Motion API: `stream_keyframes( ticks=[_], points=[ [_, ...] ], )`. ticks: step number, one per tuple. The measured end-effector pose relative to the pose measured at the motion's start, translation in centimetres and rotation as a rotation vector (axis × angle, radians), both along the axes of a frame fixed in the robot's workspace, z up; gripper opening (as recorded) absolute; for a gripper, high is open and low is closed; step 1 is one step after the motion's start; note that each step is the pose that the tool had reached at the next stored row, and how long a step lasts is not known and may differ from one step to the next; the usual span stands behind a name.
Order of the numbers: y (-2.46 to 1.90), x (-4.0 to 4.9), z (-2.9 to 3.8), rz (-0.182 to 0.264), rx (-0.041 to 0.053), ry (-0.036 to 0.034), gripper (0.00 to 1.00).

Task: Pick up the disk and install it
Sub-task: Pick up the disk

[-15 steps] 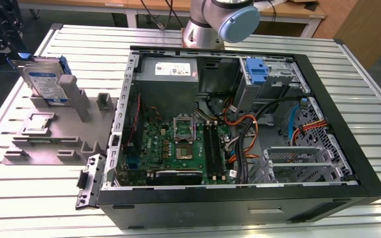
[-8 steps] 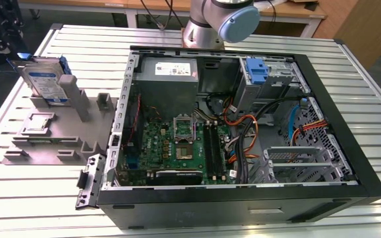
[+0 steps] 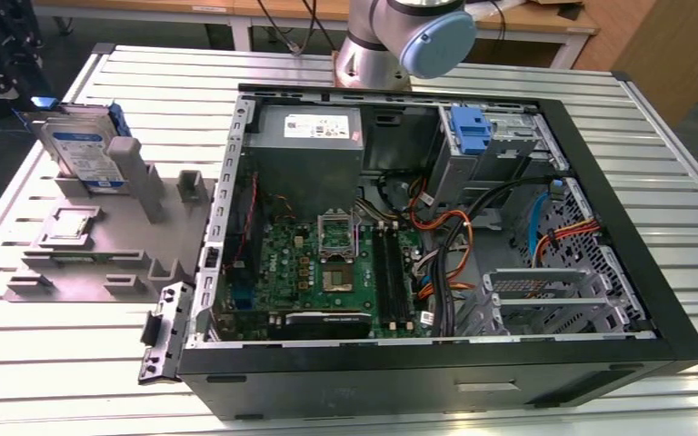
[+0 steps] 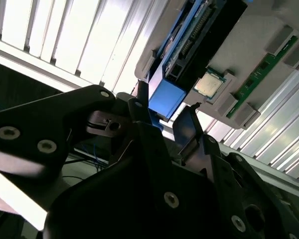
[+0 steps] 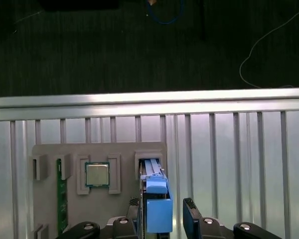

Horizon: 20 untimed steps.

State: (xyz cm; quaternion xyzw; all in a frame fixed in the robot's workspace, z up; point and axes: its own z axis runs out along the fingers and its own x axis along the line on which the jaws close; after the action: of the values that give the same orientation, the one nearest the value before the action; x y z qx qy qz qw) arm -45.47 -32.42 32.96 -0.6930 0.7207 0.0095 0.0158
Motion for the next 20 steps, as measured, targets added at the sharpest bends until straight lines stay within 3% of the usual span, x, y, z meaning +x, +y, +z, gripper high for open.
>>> stream_keyframes(
  ticks=[3, 12, 20],
  points=[
    [-0.01, 0.0, -0.09, 0.029, 0.0, 0.0, 0.47],
    [-0.04, 0.01, -0.85, 0.038, 0.0003, 0.0001, 0.47],
    [-0.59, 0.0, -1.88, 0.042, 0.0003, 0.0, 0.47]
  ],
)
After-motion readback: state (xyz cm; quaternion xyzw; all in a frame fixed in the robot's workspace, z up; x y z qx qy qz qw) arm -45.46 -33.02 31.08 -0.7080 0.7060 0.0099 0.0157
